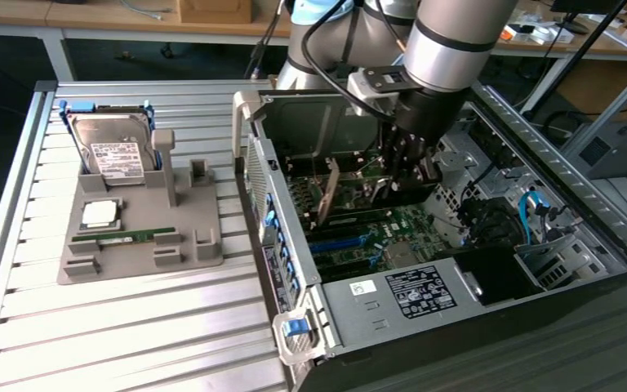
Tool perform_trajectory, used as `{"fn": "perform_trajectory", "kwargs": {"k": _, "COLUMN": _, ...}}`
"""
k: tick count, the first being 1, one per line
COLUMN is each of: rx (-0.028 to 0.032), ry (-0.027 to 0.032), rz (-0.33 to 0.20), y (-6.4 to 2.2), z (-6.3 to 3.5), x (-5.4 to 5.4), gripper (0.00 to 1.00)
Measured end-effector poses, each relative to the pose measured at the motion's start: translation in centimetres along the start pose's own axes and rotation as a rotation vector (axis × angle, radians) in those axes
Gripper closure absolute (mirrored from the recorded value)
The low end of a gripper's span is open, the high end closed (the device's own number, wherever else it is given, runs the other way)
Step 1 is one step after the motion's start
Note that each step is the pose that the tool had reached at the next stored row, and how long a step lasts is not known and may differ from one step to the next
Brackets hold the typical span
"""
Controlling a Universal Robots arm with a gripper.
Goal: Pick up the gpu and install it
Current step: 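Insert the gpu into the slot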
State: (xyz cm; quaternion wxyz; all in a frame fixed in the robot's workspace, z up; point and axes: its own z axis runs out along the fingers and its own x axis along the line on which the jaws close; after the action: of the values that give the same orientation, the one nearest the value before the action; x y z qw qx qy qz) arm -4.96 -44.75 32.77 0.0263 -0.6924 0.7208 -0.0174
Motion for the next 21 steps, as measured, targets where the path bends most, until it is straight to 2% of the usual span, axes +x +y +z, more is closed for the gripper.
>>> {"fn": "perform_trajectory", "kwargs": {"k": 16, "rx": 0.0, "ry": 0.0, "rz": 0.0, "y": 1.66, "z": 0.75, "x": 0.4, "gripper": 0.73}}
{"fn": "perform_trajectory", "kwargs": {"k": 21, "rx": 0.0, "ry": 0.0, "rz": 0.0, "y": 1.88, "z": 1.07, "x": 0.4, "gripper": 0.73}}
